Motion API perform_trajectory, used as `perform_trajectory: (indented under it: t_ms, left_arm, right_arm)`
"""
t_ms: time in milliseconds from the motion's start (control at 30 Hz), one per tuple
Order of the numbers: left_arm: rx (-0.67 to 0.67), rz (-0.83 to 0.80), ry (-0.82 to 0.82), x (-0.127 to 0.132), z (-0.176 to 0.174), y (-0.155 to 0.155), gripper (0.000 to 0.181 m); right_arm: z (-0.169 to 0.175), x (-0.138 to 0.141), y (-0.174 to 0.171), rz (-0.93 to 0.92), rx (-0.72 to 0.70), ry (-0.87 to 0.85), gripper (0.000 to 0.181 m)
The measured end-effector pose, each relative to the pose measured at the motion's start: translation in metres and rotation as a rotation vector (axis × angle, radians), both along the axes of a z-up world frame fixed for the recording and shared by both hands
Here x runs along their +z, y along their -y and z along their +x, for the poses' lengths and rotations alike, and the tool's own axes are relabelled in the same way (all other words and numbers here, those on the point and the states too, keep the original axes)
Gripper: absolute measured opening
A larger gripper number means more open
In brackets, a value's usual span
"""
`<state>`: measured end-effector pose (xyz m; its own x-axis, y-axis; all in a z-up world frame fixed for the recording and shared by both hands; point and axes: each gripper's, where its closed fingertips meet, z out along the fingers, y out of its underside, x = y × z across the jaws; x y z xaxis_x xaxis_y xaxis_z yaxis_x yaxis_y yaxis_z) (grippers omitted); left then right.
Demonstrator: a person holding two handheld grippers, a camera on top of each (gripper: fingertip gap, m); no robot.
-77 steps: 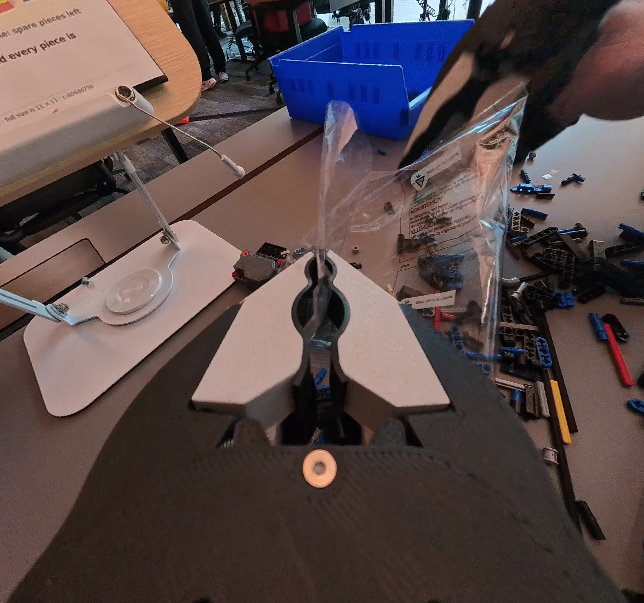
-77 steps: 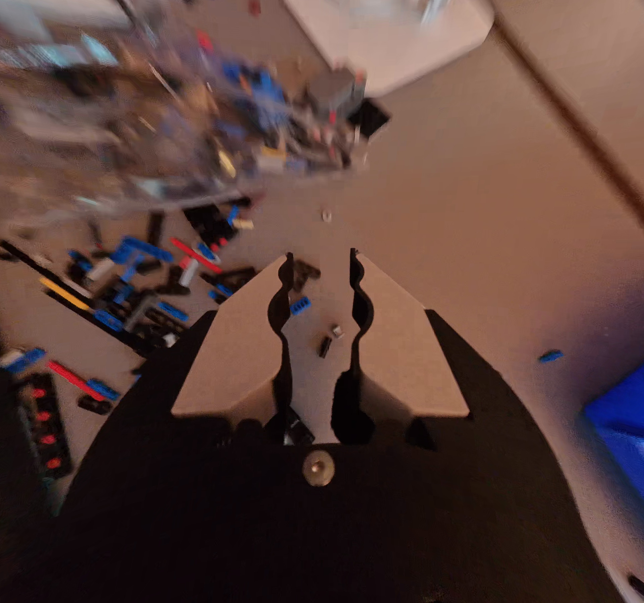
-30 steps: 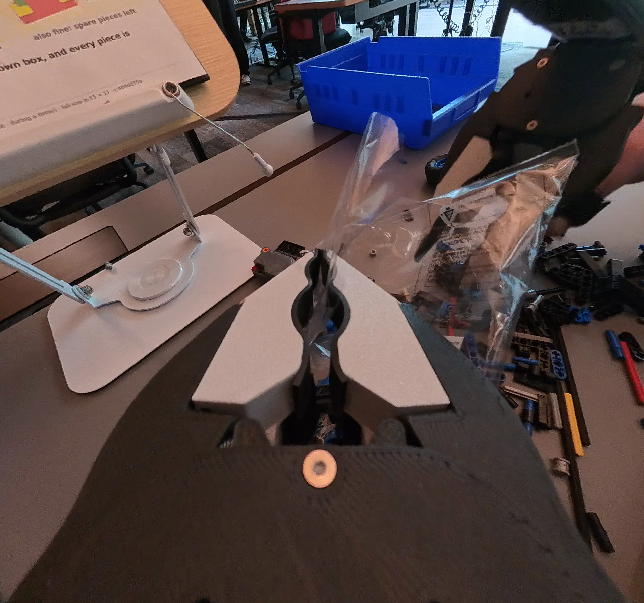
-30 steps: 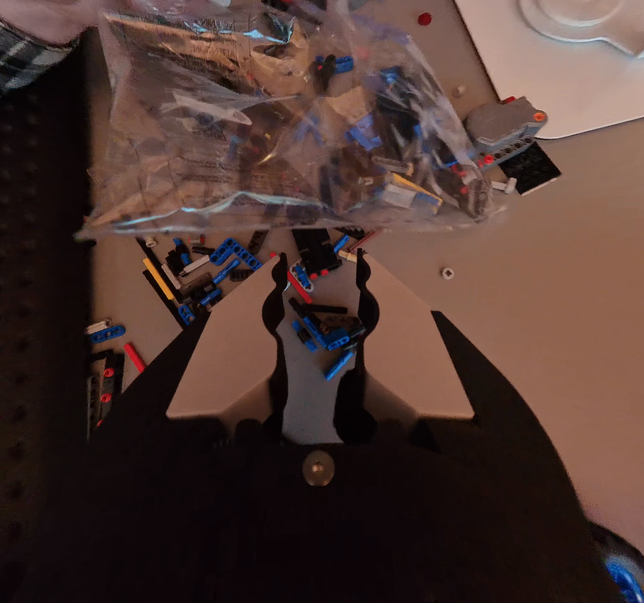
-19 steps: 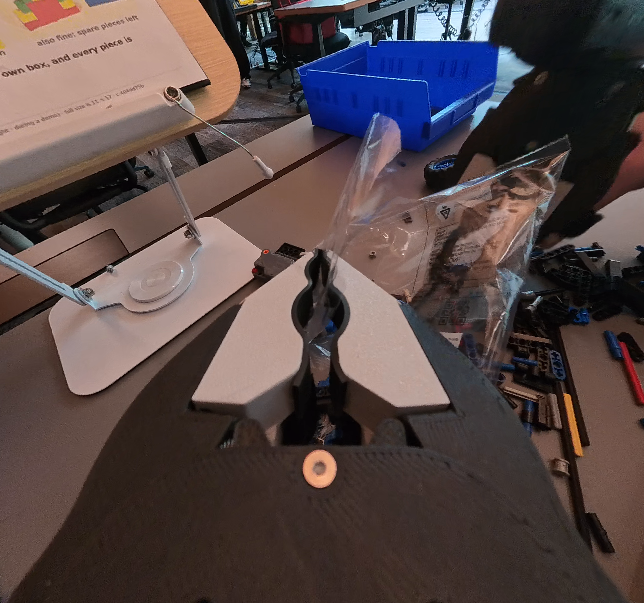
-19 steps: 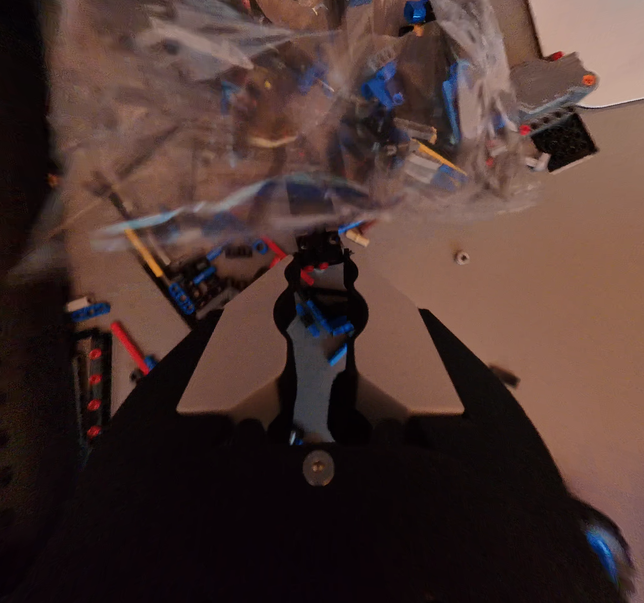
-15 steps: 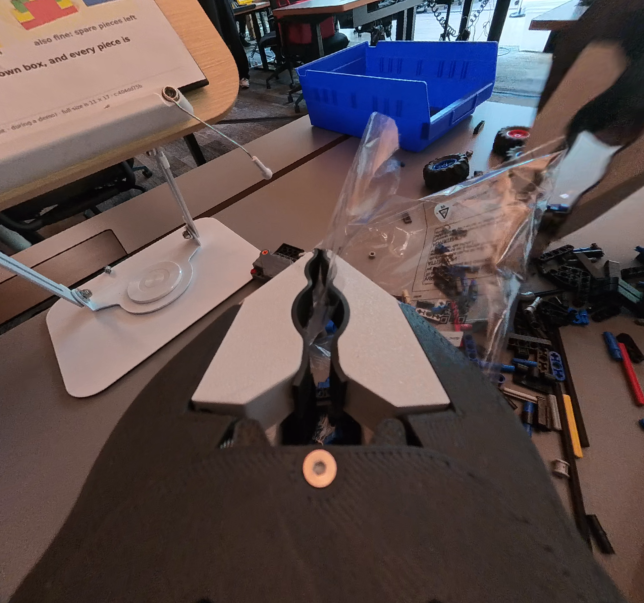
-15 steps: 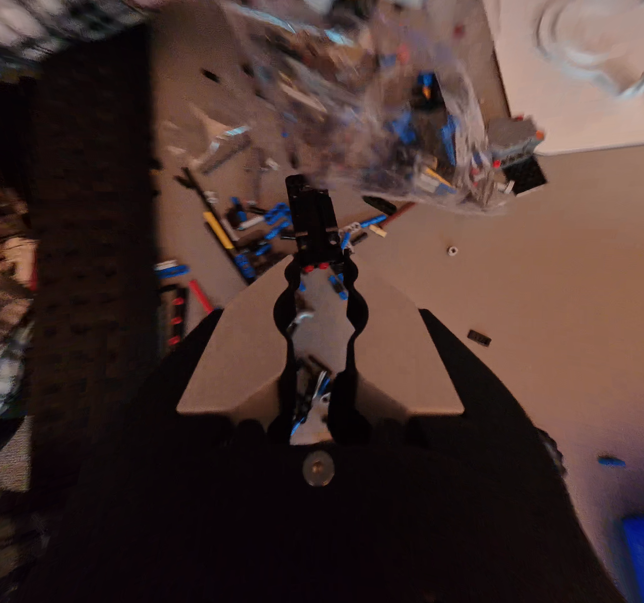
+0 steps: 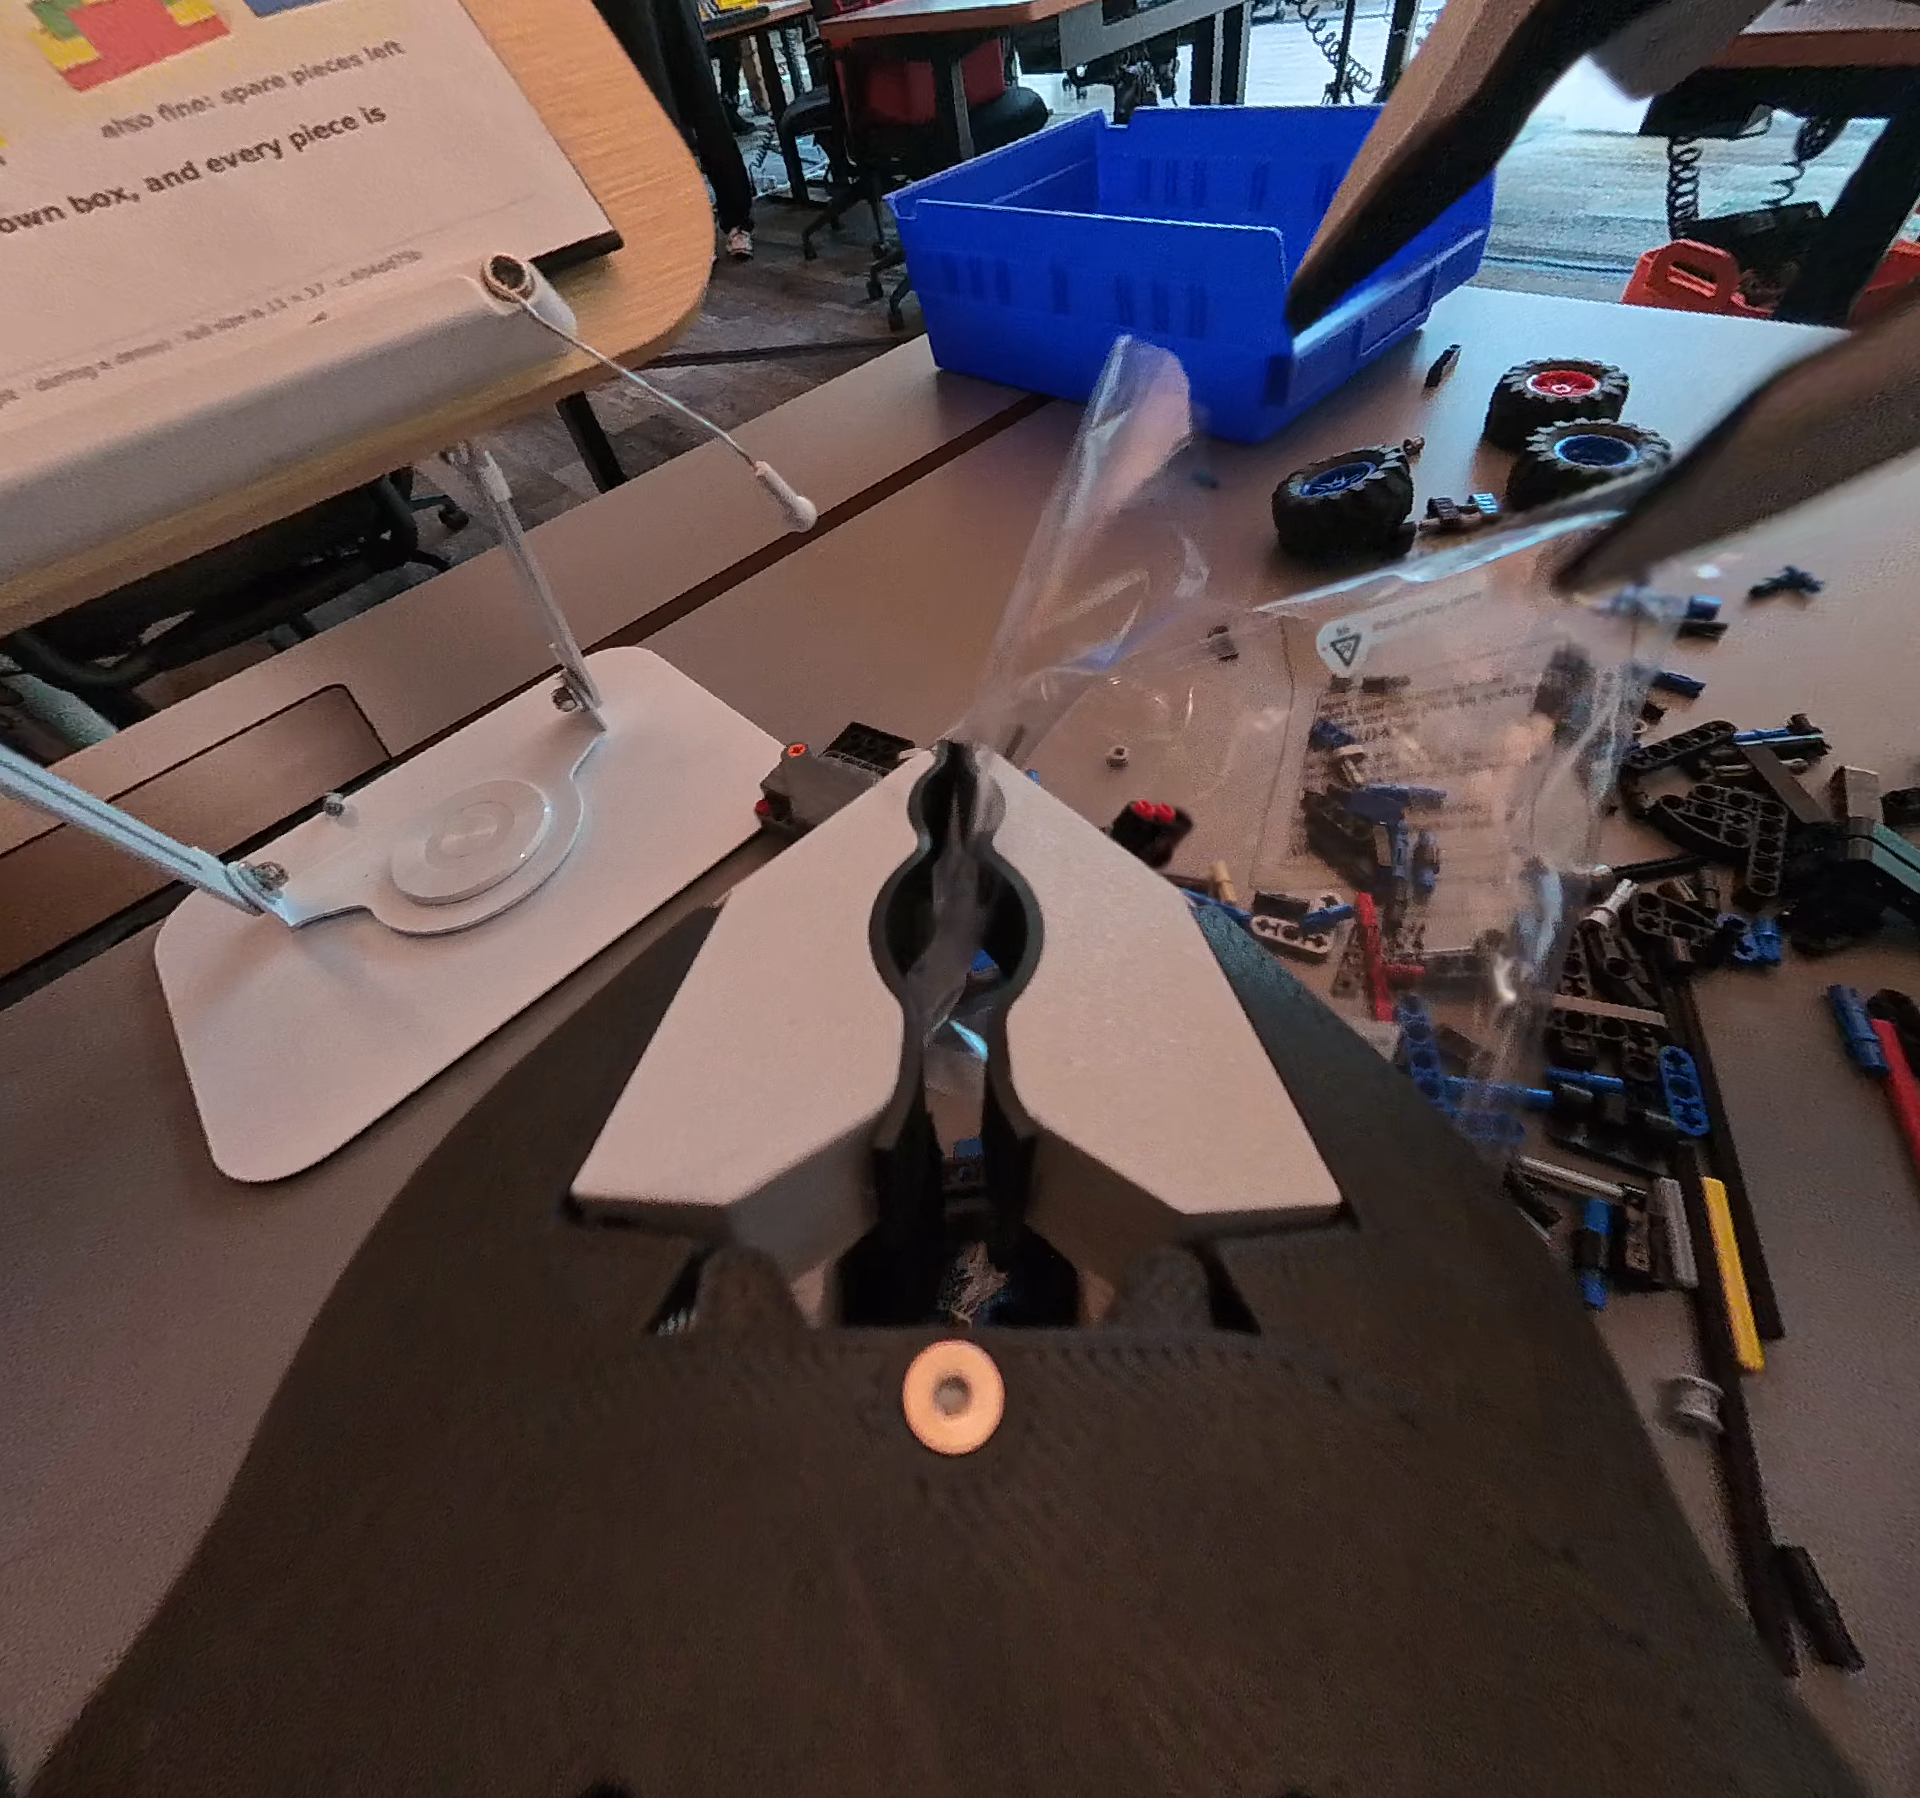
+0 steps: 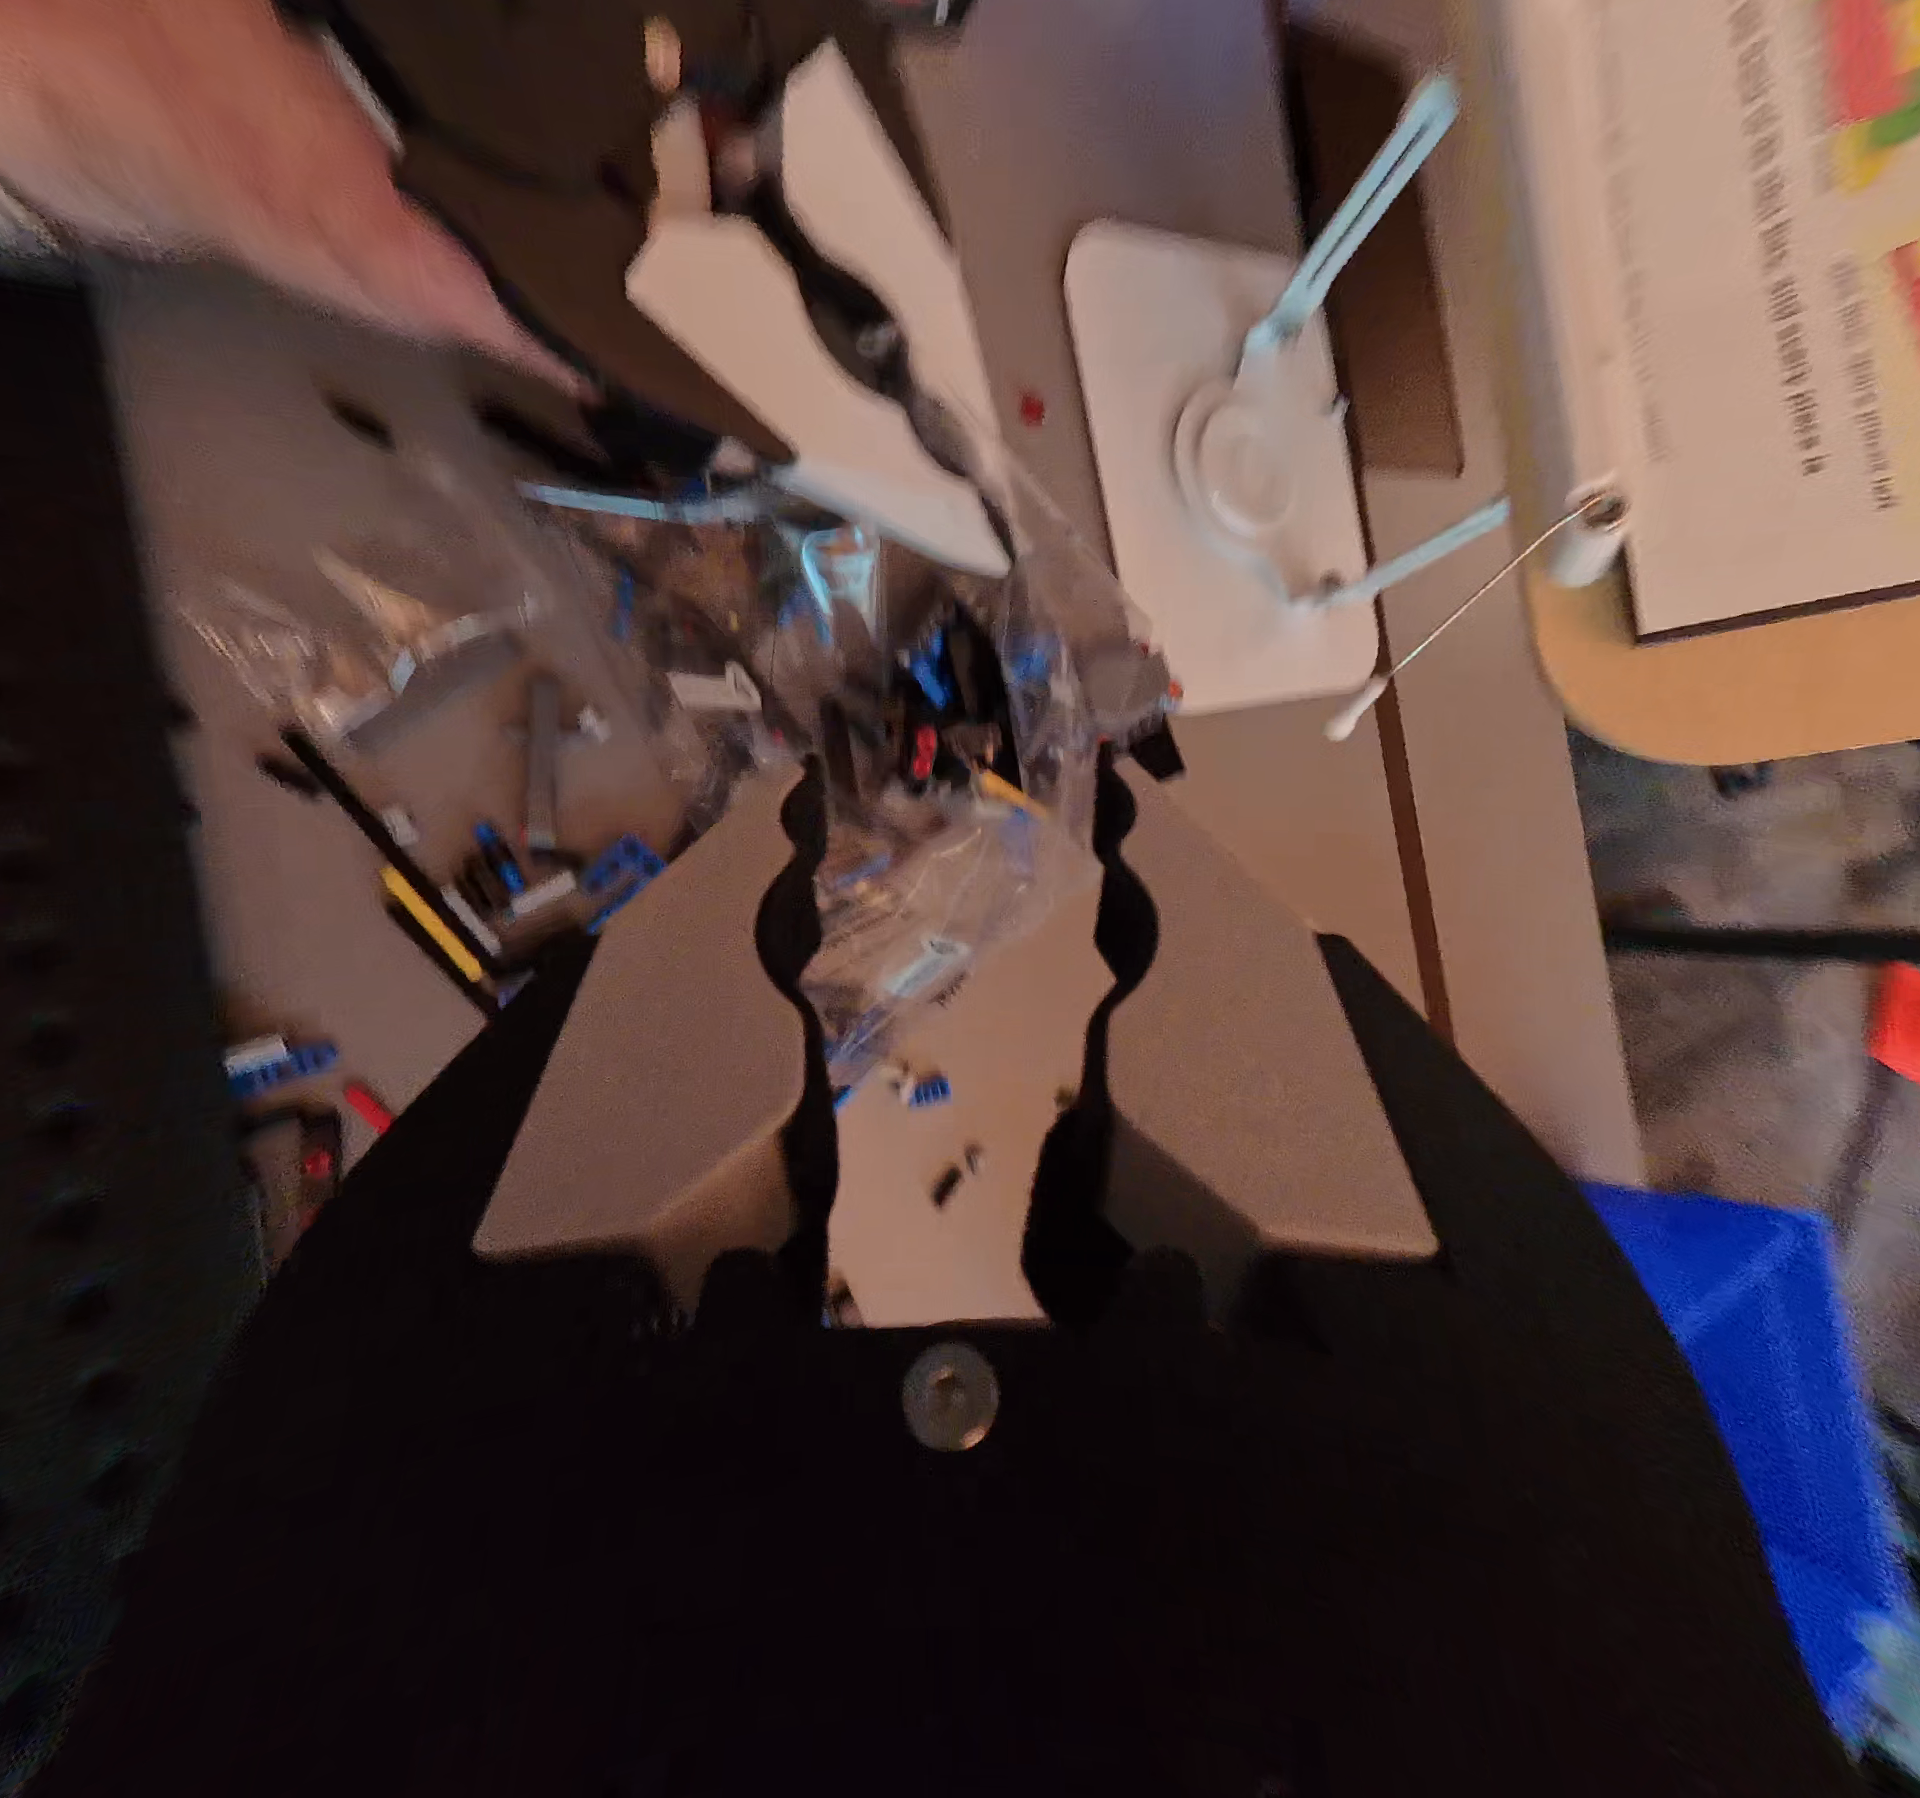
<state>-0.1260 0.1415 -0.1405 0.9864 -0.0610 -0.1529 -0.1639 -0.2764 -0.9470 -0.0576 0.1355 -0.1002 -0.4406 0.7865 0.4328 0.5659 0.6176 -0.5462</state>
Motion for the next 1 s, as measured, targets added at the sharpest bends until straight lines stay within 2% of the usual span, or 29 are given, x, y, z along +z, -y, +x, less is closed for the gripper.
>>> perform_trajectory:
  t_ms: [33, 100, 167, 233, 300, 367, 433, 533, 600, 633, 733, 800, 867, 1000]
  left_arm:
    - [0.010, 0.004, 0.004, 0.001, -0.003, 0.000, 0.000]
    - [0.036, 0.011, 0.011, 0.003, -0.011, 0.002, 0.000]
    - [0.055, 0.024, 0.036, 0.006, -0.017, 0.004, 0.000]
    - [0.070, 0.031, 0.056, 0.007, -0.022, 0.005, 0.000]
    - [0.077, 0.037, 0.062, 0.008, -0.024, 0.006, 0.000]
    - [0.082, 0.040, 0.061, 0.009, -0.025, 0.007, 0.000]
    - [0.084, 0.043, 0.065, 0.009, -0.026, 0.007, 0.000]
    - [0.084, 0.049, 0.069, 0.010, -0.026, 0.008, 0.000]
    - [0.081, 0.052, 0.068, 0.010, -0.026, 0.009, 0.000]
    - [0.079, 0.053, 0.068, 0.011, -0.025, 0.009, 0.000]
    - [0.075, 0.055, 0.067, 0.012, -0.024, 0.009, 0.000]
    - [0.074, 0.058, 0.069, 0.012, -0.024, 0.009, 0.000]
    - [0.071, 0.061, 0.070, 0.013, -0.024, 0.008, 0.000]
    - [0.062, 0.067, 0.069, 0.014, -0.021, 0.007, 0.000]
  right_arm:
    - [-0.002, 0.012, -0.003, -0.069, 0.000, -0.079, 0.041]
    - [-0.007, 0.034, -0.034, -0.176, -0.099, -0.261, 0.022]
    - [-0.004, 0.025, -0.062, -0.338, -0.165, -0.278, 0.012]
    - [-0.004, -0.004, -0.081, -0.430, -0.210, -0.237, 0.010]
    - [-0.001, -0.055, -0.075, -0.497, -0.176, -0.047, 0.028]
    - [-0.001, -0.100, -0.062, -0.457, -0.110, 0.097, 0.036]
    - [-0.008, -0.123, -0.041, -0.416, -0.017, 0.150, 0.039]
    - [-0.019, -0.145, -0.024, -0.385, 0.029, 0.213, 0.037]
    - [-0.022, -0.156, -0.019, -0.377, 0.039, 0.250, 0.023]
    - [-0.022, -0.156, -0.016, -0.395, 0.047, 0.251, 0.006]
    - [-0.010, -0.152, -0.020, -0.409, 0.038, 0.288, 0.006]
    - [0.003, -0.134, -0.025, -0.433, 0.040, 0.264, 0.006]
    - [0.017, -0.100, -0.032, -0.438, 0.043, 0.192, 0.005]
    - [0.041, -0.004, -0.018, -0.474, 0.147, -0.062, 0.006]
